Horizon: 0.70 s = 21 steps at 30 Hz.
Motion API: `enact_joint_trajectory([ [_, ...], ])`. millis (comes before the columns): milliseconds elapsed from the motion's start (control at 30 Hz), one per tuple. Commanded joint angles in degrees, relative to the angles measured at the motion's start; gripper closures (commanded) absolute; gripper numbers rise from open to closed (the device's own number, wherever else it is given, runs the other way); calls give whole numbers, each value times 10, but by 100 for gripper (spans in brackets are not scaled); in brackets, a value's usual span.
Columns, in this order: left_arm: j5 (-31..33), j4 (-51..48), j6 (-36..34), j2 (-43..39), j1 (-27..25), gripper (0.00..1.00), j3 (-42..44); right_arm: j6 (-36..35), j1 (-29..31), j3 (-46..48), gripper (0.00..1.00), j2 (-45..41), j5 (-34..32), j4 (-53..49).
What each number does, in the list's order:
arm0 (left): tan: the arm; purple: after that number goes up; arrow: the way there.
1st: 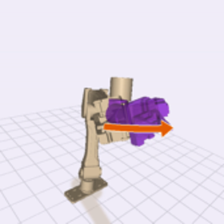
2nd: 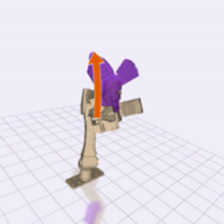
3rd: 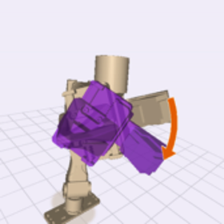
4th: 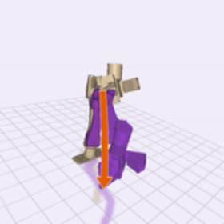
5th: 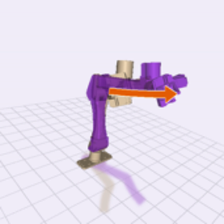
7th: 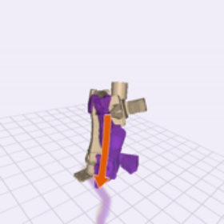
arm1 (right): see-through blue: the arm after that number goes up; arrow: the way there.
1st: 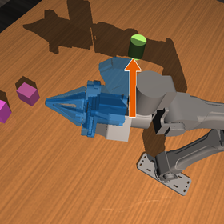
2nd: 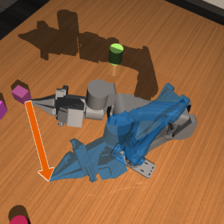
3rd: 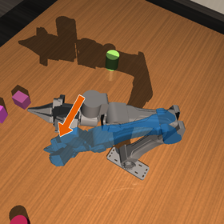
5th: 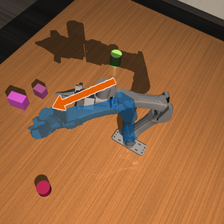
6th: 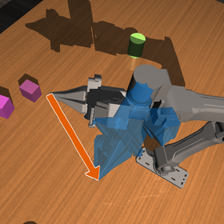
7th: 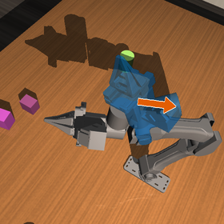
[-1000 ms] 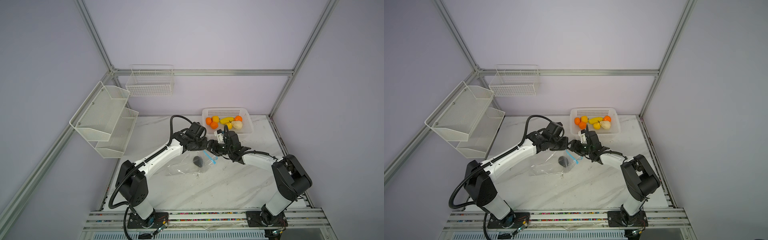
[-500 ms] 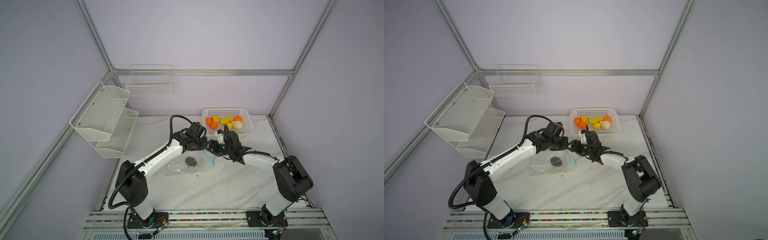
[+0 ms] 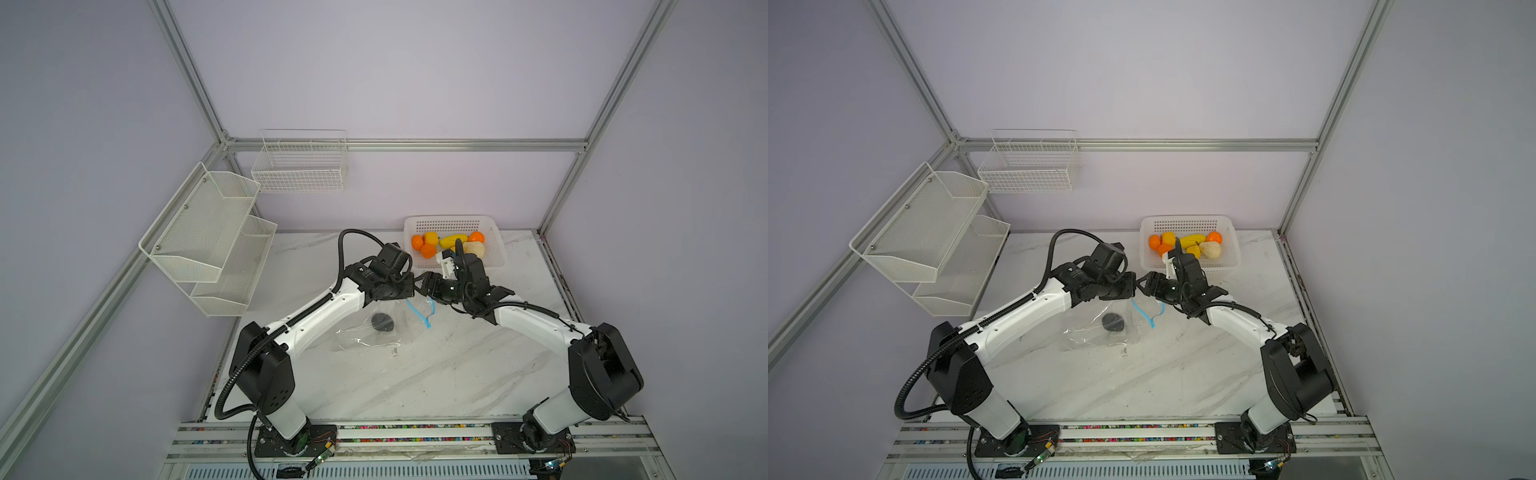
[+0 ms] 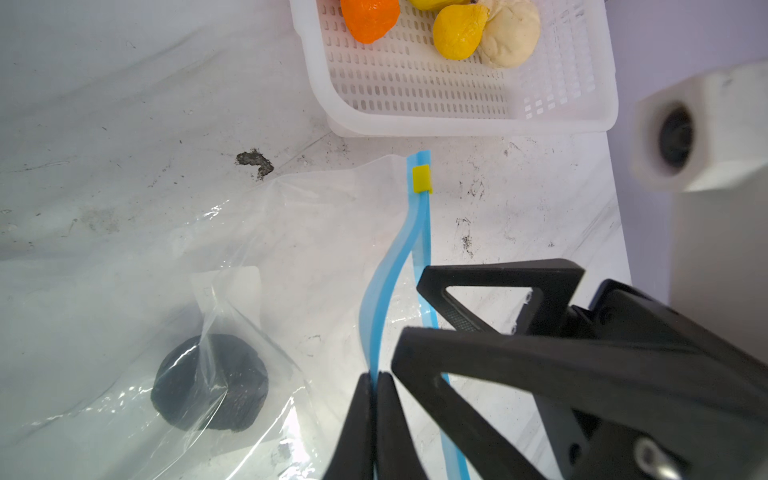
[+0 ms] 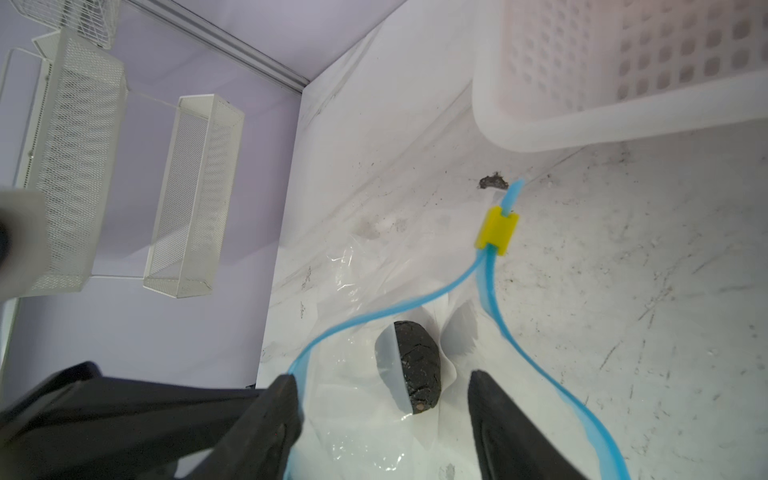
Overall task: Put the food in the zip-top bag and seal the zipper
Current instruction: 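Move the right gripper back over the fruit basket while the left holds the zipper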
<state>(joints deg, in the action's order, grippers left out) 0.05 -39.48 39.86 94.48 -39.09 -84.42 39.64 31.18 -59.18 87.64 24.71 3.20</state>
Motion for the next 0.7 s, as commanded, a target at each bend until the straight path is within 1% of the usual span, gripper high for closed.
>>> enact_joint_trajectory([
  [0,0,18,0,-22,-3,100,14,-48,0,-33,33,-38,-64,-68],
  [167,1,19,-5,-20,-2,100,13,-127,-16,-78,33,-44,-158,-157],
  [233,1,19,-5,-19,-2,100,13,-162,-27,-97,33,-38,-206,-174],
  [300,2,19,-7,-19,-2,100,12,-189,-44,-116,33,-21,-237,-179],
  [467,-2,19,-11,-20,-2,100,13,-244,-95,-185,34,72,-281,-176],
  [600,-4,17,-12,-21,-2,100,13,-272,-122,-244,35,152,-314,-178],
  [667,-4,16,-12,-21,-2,100,13,-282,-132,-271,36,186,-317,-178],
])
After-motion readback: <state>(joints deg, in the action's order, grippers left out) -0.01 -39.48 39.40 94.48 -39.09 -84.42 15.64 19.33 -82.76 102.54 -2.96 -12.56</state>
